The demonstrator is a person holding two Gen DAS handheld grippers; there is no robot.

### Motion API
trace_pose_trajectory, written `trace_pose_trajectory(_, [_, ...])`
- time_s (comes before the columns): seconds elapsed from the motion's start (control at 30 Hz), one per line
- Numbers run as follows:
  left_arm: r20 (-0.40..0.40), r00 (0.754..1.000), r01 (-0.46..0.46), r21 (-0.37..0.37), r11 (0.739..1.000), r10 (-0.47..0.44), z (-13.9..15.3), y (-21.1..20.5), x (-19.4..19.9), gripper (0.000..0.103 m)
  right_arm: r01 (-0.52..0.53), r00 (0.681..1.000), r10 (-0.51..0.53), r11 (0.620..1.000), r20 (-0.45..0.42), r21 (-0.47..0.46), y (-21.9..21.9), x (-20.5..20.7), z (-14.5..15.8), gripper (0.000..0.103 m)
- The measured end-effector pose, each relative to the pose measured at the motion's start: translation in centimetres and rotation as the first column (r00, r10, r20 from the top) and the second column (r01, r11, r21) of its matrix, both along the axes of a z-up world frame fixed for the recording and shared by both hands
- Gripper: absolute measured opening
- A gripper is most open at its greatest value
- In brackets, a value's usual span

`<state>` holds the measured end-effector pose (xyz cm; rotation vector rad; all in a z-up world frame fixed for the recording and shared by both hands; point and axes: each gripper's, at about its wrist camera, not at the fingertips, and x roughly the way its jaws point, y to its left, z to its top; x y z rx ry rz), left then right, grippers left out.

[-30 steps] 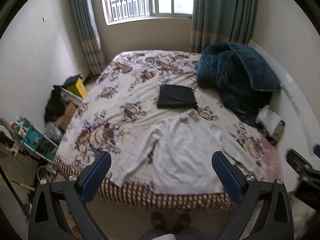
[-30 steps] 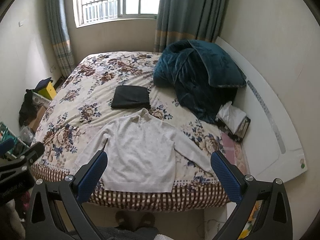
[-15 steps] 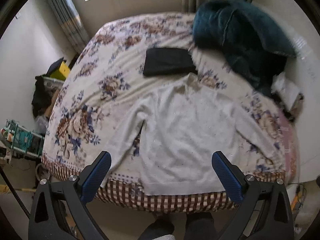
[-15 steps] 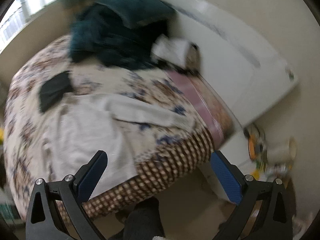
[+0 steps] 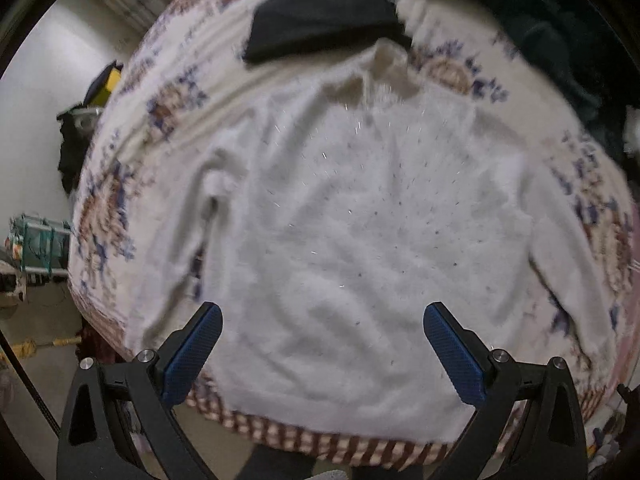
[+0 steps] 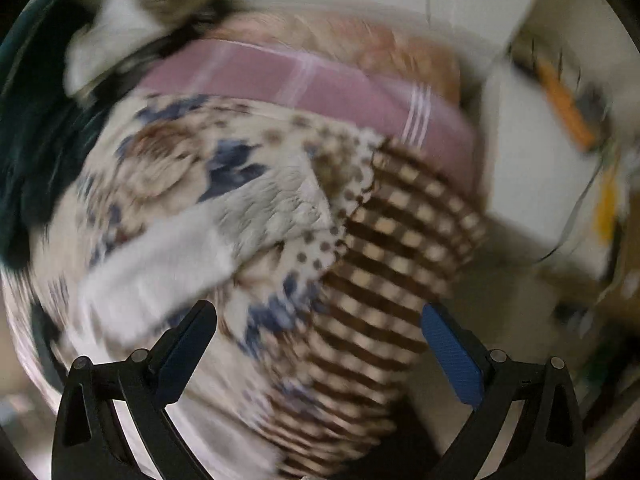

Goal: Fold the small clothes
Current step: 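Lower the right tool and grasp the white sweater's sleeve cuff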

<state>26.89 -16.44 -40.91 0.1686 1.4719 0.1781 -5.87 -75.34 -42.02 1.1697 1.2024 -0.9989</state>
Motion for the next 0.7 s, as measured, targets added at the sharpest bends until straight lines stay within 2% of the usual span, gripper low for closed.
trace_pose_trajectory(0.07, [-0.022,0.999,-0.024,0.008,1.0,0.024,-2.6,-0.2,0.8,0.103,0.094,0.995,-0.095,0.994,0.016,0.053,-1.5,0.0,-5.0,0.102])
trace_pose_trajectory(0.17, [-0.067,0.995,-0.071,0.013,0.997,0.072,-7.4,0.0,2.0,0.103,0.175,0.984,-0.178,0.979,0.02,0.102,-2.4,0.5,-9.7,0.091])
trace_pose_trajectory(0.2, [-0.082,0.993,-0.082,0.012,0.997,0.083,-8.4,0.0,2.3,0.103,0.217,0.974,-0.223,0.969,0.034,0.121,-2.8,0.5,-11.6,0.085])
trace_pose_trajectory(0.23, [-0.098,0.991,-0.095,0.005,0.995,0.095,-9.6,0.1,2.6,0.103,0.252,0.964,-0.26,0.96,0.053,0.125,-3.0,0.5,-12.5,0.074])
trace_pose_trajectory(0.27, [-0.112,0.988,-0.104,0.002,0.995,0.104,-10.6,0.3,2.8,0.103,0.287,0.952,-0.297,0.95,0.076,0.12,-3.1,0.6,-13.4,0.071])
trace_pose_trajectory(0.3, [-0.118,0.987,-0.11,-0.006,0.994,0.109,-11.1,0.6,2.9,0.103,0.301,0.947,-0.309,0.949,0.086,0.098,-3.0,0.8,-13.6,0.062])
trace_pose_trajectory(0.37, [-0.112,0.988,-0.109,-0.028,0.994,0.105,-11.6,1.0,3.2,0.103,0.263,0.959,-0.258,0.965,0.119,-0.023,-2.7,2.3,-12.8,0.027])
trace_pose_trajectory(0.4, [-0.107,0.989,-0.105,-0.034,0.994,0.101,-11.7,1.4,3.3,0.103,0.231,0.968,-0.223,0.971,0.115,-0.062,-2.5,3.0,-12.2,0.019])
trace_pose_trajectory(0.47, [-0.09,0.991,-0.101,-0.05,0.994,0.097,-11.5,2.2,3.3,0.103,0.135,0.988,-0.12,0.975,0.097,-0.175,-1.4,5.5,-10.2,0.016])
trace_pose_trajectory(0.57, [-0.041,0.994,-0.099,-0.06,0.993,0.097,-10.4,4.5,3.3,0.103,0.022,0.995,0.005,0.962,0.096,-0.271,0.9,9.5,-6.3,0.014])
trace_pose_trajectory(0.63, [0.007,0.995,-0.1,-0.05,0.994,0.1,-9.3,6.6,3.2,0.103,-0.066,0.989,0.104,0.945,0.101,-0.321,3.0,12.9,-3.3,0.014])
trace_pose_trajectory(0.7, [0.044,0.993,-0.105,-0.034,0.994,0.106,-8.4,8.9,3.1,0.103,-0.19,0.962,0.248,0.906,0.112,-0.379,6.3,17.7,0.4,0.014])
